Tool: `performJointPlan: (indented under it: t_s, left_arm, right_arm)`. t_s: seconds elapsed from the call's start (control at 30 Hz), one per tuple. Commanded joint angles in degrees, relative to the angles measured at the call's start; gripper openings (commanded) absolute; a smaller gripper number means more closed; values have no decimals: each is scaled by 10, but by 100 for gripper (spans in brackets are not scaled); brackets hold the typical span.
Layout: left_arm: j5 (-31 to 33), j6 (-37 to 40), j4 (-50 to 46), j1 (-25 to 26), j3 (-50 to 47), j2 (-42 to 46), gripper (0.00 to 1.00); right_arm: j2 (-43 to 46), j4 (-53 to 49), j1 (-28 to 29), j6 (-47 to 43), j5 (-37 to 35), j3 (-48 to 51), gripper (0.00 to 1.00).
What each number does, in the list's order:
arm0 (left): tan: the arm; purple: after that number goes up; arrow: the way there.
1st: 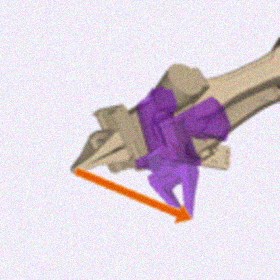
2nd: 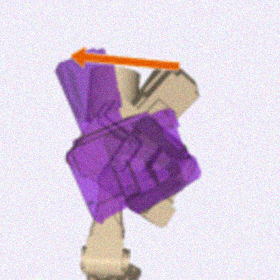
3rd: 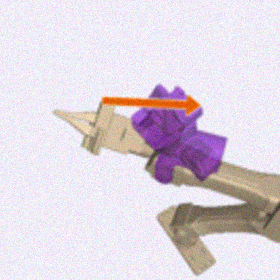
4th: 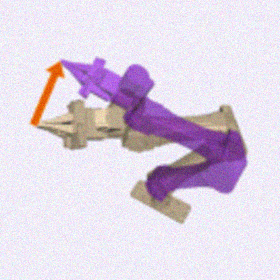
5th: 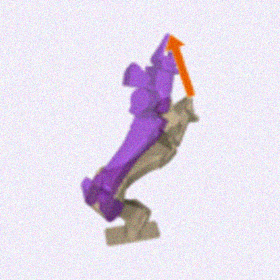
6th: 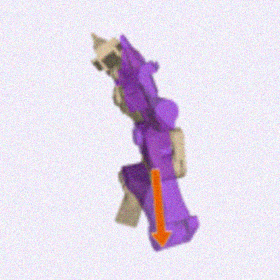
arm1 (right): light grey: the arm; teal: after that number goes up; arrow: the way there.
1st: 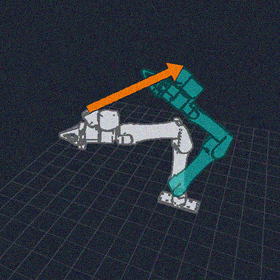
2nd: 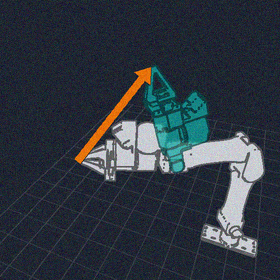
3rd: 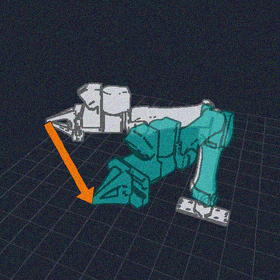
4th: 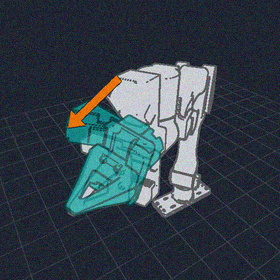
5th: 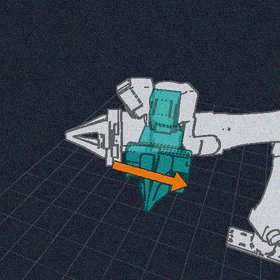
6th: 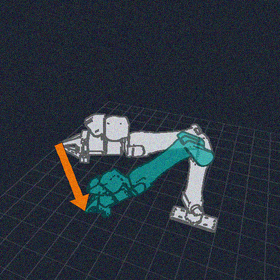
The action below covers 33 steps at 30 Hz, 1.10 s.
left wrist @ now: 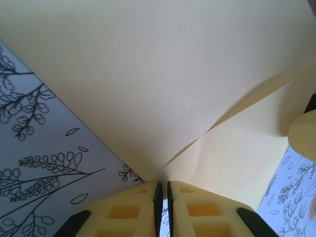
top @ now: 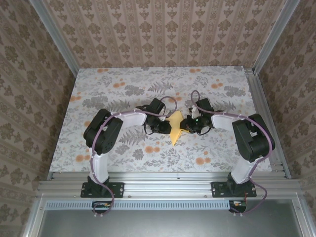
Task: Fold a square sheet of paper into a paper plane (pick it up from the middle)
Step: Fourth fold the wing at the center of the table.
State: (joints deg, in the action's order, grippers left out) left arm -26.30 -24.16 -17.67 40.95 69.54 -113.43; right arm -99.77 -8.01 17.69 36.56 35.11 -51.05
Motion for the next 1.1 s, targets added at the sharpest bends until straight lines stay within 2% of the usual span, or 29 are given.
performJointPlan:
  t_s: [0.0,0.23,0.33,0.43,1.07]
  left_arm:
    - [23,14,-29,11,0,-32,16]
    - [24,16,-30,11,3,-37,15]
    - [24,15,-30,12,3,-38,15]
    - [24,15,-30,12,3,-39,15]
    - [21,12,-16,11,-10,-39,15]
  right_arm:
    - [9,-21,1,-11,-6,-16,15]
    - [9,-39,9,-28,-22,-22,6]
    - [5,-50,14,-35,-40,-26,5]
    - [4,-68,20,-44,-61,-36,4]
    - [-19,-83,51,-45,-64,-71,5]
